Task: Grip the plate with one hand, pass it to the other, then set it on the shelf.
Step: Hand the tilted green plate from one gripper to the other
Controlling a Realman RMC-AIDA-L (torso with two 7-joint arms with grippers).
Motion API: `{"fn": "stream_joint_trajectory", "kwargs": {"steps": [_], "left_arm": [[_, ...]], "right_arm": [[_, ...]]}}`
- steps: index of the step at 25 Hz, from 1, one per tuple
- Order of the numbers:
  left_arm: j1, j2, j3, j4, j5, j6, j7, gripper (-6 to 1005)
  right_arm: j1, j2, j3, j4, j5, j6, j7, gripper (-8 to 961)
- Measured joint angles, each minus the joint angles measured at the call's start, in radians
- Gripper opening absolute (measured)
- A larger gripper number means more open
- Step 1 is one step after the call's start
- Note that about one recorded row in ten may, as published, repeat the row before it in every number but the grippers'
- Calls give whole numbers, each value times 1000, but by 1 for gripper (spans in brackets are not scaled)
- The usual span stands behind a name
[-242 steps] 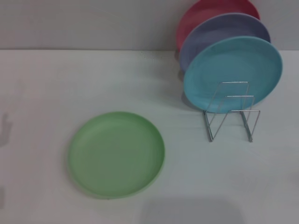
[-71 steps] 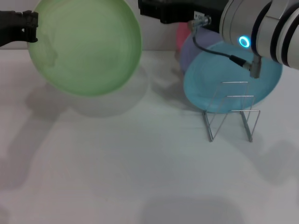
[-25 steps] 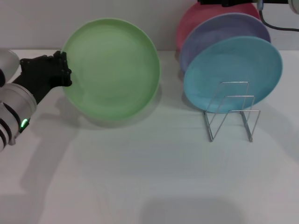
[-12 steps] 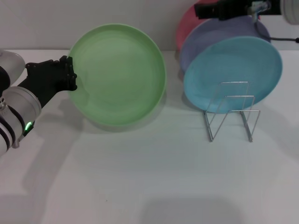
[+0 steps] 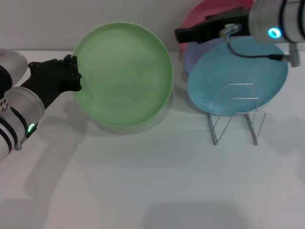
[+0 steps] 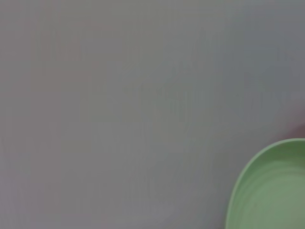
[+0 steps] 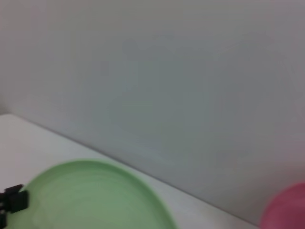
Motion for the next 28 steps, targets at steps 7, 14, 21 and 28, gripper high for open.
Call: {"fn": "stream_joint_trajectory", "kwargs": {"steps": [7, 14, 21, 28], "left_arm": [[4, 0, 5, -9, 0, 0, 3, 74], [6, 0, 9, -14, 0, 0, 5, 79], [5, 0, 11, -21, 0, -1, 6, 84], [4, 0, 17, -23, 0, -1, 6, 89]], "right_arm": [[73, 0, -26, -121, 0, -31, -1, 820], [85, -1, -37, -163, -6, -77, -5, 820], [117, -1, -58, -223, -6, -107, -9, 820], [140, 0, -69, -278, -6, -131, -9, 820]]}}
